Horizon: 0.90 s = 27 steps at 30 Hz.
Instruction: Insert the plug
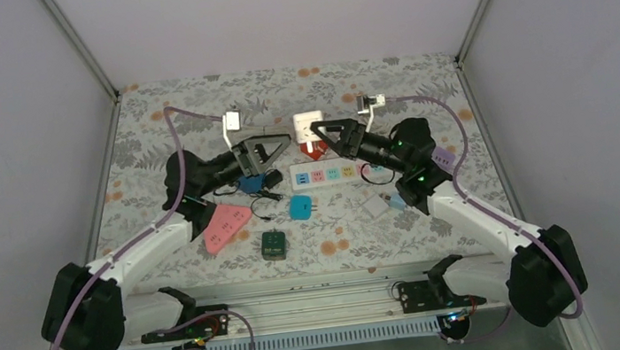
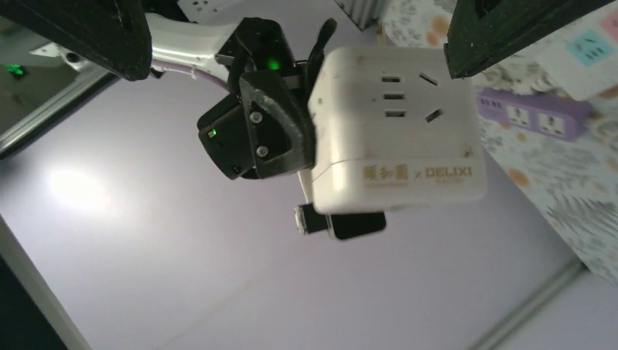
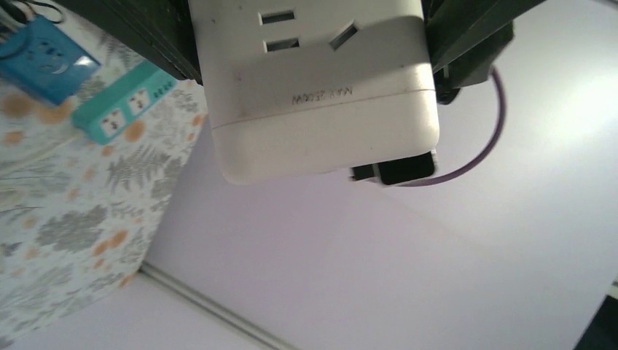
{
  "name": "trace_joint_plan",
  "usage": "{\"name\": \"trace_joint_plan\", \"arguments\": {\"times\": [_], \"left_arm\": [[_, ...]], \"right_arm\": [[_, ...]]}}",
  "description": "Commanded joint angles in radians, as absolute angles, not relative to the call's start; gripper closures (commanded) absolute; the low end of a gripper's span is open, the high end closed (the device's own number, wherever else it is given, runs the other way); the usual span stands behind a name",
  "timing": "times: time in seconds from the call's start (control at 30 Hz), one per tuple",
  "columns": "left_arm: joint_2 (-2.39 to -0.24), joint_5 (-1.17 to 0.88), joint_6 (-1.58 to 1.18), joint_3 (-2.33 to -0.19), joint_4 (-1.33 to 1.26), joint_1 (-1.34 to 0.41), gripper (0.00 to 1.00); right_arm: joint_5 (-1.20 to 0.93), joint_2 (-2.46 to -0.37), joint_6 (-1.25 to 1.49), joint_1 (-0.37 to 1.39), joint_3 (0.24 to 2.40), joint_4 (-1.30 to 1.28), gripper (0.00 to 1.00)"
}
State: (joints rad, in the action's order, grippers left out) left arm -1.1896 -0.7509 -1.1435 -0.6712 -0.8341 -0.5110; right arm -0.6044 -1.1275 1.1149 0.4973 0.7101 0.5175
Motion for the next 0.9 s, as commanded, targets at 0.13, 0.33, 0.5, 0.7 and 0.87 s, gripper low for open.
{"name": "trace_joint_plan", "arguments": {"times": [0.13, 0.33, 0.5, 0.7, 0.87], "left_arm": [[-1.293, -0.793, -1.194, -0.769, -0.94, -0.529, 0.01], [-1.323, -0.773, -1.163, -0.837, -0.805, -0.531, 0.17], [-1.339, -0.797, -1.171, -0.84, -0.807, -0.532, 0.32], [-1.346, -0.837, -1.086, -0.857, -0.74, -0.529, 0.59], [-1.329, -0.82, -0.752, -0.923, -0.489, -0.508, 0.68]], "right_arm": [[-0.666, -1.2, 1.267, 0.531, 0.796, 0.773, 0.31], [-0.693, -1.221, 1.281, 0.535, 0.793, 0.771, 0.31], [-0.7, -1.244, 1.275, 0.535, 0.798, 0.771, 0.31], [-0.706, -1.249, 1.226, 0.533, 0.806, 0.709, 0.29], [-0.645, -1.221, 0.962, 0.513, 0.869, 0.39, 0.01]]}}
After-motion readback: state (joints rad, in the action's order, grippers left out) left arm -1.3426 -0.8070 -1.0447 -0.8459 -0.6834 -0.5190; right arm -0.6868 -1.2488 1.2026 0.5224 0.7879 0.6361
